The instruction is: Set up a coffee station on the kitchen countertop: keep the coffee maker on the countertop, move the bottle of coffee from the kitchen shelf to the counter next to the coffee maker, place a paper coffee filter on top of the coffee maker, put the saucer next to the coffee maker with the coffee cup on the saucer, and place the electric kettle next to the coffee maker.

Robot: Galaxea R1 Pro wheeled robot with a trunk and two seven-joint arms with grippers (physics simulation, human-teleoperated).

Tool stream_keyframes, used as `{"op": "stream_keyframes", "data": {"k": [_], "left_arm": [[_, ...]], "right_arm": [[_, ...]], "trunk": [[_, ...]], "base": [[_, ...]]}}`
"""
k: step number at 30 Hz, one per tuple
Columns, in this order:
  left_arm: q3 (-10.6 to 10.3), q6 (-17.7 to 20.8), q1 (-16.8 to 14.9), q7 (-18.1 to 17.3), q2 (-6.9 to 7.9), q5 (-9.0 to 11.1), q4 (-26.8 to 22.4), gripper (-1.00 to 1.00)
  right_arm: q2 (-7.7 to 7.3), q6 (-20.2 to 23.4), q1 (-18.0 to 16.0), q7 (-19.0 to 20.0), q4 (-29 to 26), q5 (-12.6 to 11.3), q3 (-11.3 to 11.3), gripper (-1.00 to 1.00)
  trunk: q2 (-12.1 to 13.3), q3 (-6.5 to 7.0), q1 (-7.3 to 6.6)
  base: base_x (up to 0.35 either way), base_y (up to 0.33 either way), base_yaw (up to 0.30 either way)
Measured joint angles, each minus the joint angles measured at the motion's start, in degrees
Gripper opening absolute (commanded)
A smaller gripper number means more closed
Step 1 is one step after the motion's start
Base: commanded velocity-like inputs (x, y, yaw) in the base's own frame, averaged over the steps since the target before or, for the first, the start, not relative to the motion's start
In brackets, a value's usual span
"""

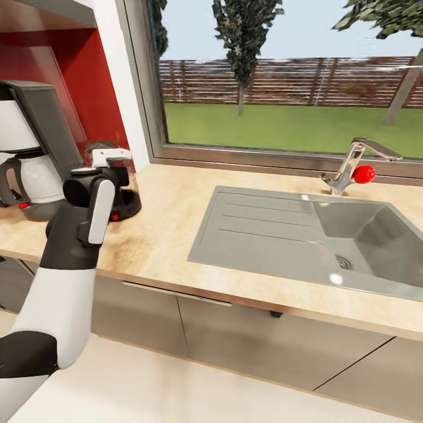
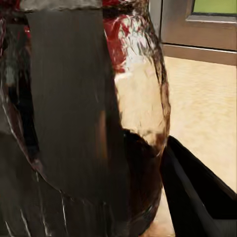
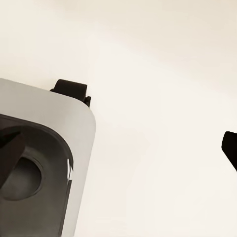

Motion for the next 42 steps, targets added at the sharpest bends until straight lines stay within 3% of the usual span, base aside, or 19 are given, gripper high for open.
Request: {"op": "stream_keyframes", "data": {"k": [18,42], "left_arm": [[0.00,-0.03,1.06,-0.05,0.00,0.10,-0.24,1.00],[-0.01,-0.10,1.09,-0.08,0.00,0.11,-0.24,1.00]], "right_arm": [[0.00,0.00,-0.01,0.00,0.00,-0.01,0.01,1.00],[0.00,0.00,-0.01,0.01,0.00,0.00,0.00,1.00]], "trunk": [[0.00,0.00,0.00],[0.00,0.00,0.01]], "base": [[-0.007,0.000,0.000],[-0.173,0.000,0.000]]}}
